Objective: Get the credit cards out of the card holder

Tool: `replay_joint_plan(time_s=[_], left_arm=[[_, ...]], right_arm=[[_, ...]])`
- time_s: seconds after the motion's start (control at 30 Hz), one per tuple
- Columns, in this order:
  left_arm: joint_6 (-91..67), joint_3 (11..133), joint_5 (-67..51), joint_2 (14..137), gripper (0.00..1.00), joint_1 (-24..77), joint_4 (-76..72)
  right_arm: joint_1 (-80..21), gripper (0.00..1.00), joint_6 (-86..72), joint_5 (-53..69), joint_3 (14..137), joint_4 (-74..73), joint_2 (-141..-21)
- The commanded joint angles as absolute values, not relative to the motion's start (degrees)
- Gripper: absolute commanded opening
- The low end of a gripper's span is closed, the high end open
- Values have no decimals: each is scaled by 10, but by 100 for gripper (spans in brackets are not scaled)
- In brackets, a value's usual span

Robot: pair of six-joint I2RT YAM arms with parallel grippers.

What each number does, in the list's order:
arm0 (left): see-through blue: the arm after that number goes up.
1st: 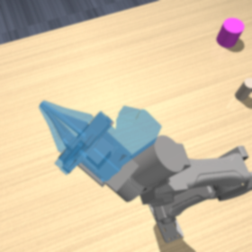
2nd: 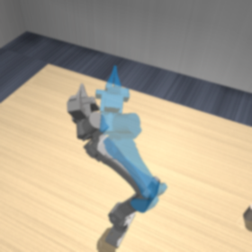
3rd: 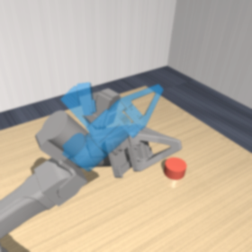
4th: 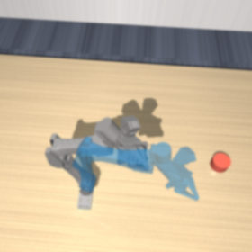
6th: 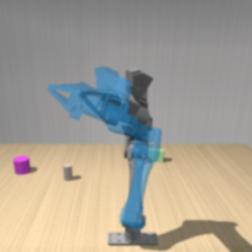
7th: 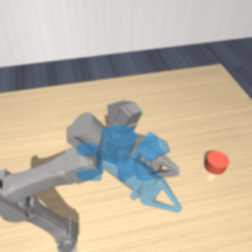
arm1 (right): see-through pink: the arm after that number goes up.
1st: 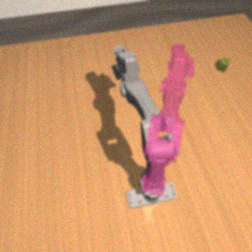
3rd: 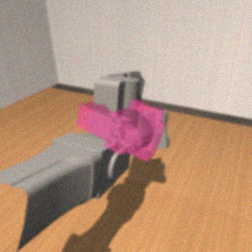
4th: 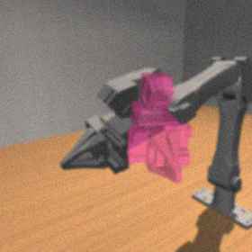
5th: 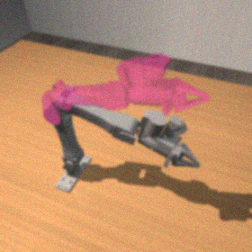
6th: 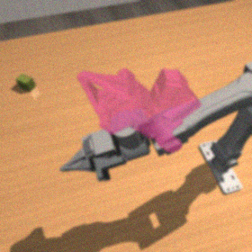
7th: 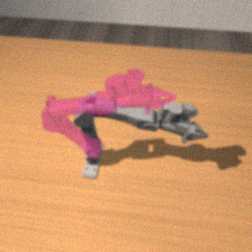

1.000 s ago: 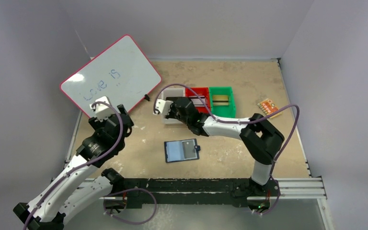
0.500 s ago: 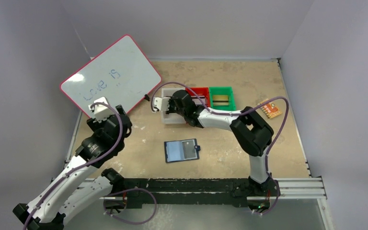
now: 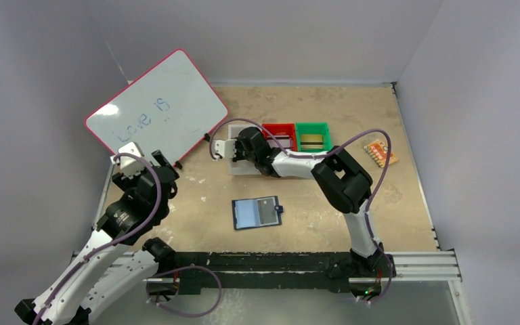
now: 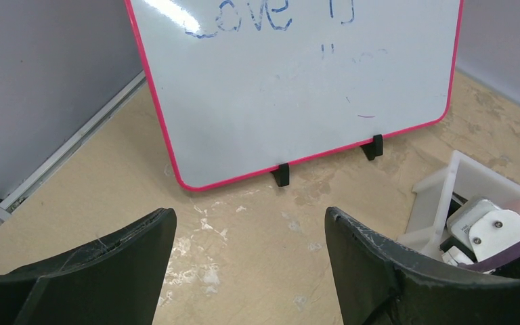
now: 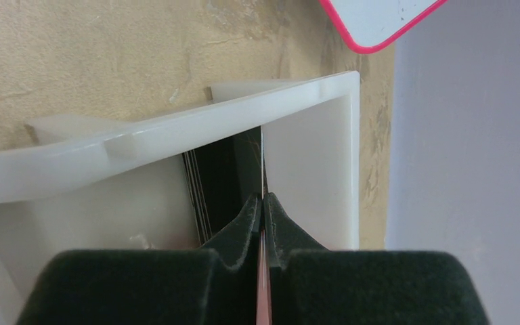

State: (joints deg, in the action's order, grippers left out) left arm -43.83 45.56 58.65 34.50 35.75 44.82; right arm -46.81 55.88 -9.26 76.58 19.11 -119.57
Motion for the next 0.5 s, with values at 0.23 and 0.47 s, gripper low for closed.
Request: replay_joint_plan(time_s=[0.23,0.47], left_arm=[[-440,479,599,346,80,355,446],[-439,479,599,345,80,355,446]], right_arm=[[-463,11,578,-105,813,205,-1213],[-459,11,577,-111,822,203,-1221]])
